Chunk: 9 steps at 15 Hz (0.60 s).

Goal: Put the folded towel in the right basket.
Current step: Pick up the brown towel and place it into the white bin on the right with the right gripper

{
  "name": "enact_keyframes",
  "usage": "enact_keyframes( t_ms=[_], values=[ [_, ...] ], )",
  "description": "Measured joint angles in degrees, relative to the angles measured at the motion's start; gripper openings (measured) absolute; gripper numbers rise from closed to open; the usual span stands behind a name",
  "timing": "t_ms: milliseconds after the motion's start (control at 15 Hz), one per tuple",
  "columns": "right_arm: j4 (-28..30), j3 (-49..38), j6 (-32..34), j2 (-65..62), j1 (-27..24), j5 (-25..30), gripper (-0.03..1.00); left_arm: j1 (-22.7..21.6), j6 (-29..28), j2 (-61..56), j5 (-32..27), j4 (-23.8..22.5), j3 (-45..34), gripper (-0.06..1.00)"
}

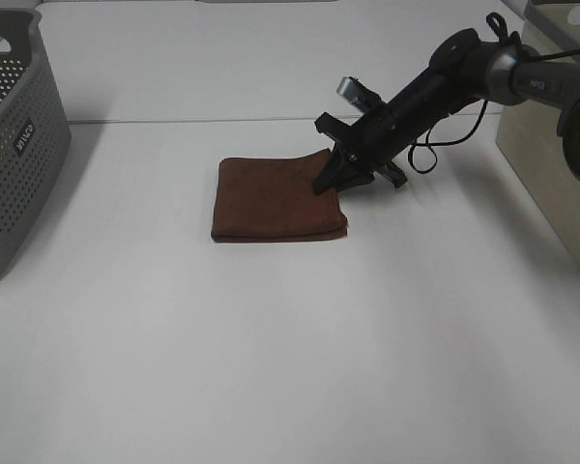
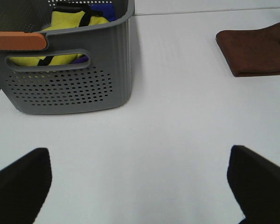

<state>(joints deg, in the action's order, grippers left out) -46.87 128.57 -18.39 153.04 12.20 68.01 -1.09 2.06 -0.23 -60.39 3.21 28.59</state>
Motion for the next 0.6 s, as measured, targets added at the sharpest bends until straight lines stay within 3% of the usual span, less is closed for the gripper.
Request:
enact_keyframes(
  t_ms=[333,600],
  values=[
    [1.5,0.0,-2.2,-12.4,0.0,0.8,0.06,0.0,0.0,0.0,0.0,0.0,0.0,0.97],
    [7.3,0.0,-1.9,-23.4,-1.4,1.7,0.06,0.0,0.0,0.0,0.0,0.0,0.0,0.97]
  ],
)
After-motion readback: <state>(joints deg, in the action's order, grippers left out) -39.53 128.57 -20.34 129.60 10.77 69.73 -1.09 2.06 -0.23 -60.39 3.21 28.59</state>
